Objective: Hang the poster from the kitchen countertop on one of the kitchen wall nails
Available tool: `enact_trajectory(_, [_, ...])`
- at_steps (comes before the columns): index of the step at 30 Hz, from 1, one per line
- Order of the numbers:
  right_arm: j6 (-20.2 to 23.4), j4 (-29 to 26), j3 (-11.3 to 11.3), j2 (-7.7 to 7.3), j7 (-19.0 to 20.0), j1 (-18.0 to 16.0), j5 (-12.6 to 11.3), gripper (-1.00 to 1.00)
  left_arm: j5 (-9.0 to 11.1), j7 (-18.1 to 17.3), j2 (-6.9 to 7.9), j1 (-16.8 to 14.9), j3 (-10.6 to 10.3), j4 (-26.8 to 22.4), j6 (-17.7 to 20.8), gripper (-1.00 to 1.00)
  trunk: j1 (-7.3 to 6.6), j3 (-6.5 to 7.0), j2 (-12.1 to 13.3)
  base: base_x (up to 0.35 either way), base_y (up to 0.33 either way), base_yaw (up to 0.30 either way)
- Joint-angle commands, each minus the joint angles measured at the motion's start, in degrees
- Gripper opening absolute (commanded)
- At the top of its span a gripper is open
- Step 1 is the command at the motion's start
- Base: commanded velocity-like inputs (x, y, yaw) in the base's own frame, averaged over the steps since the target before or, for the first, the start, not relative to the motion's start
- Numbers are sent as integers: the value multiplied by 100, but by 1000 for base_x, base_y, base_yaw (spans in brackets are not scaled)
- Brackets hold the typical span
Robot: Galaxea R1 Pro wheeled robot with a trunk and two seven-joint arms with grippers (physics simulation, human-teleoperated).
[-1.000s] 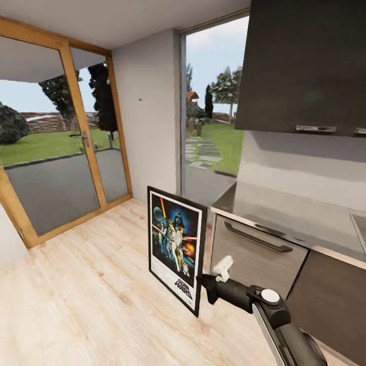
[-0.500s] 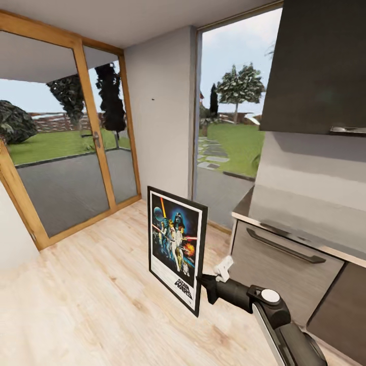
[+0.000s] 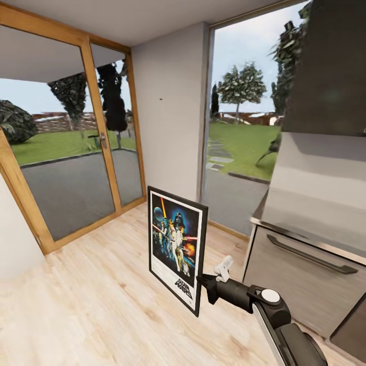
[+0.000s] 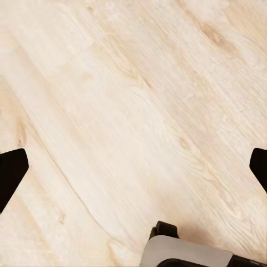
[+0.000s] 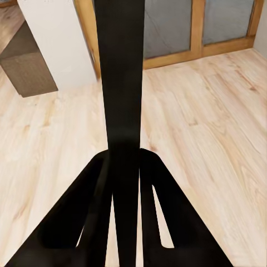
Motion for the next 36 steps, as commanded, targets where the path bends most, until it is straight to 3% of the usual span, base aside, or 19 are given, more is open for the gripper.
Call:
enact_trajectory(1, [44, -8, 2, -1, 26, -6, -3, -100, 5, -29, -1, -1, 12, -4, -3, 100, 6, -12, -12, 183, 329, 0])
enact_trajectory(36, [44, -8, -1, -9, 26, -6, -6, -100, -3, -29, -1, -1, 12, -10, -3, 100, 6, -12, -12, 200, 320, 0])
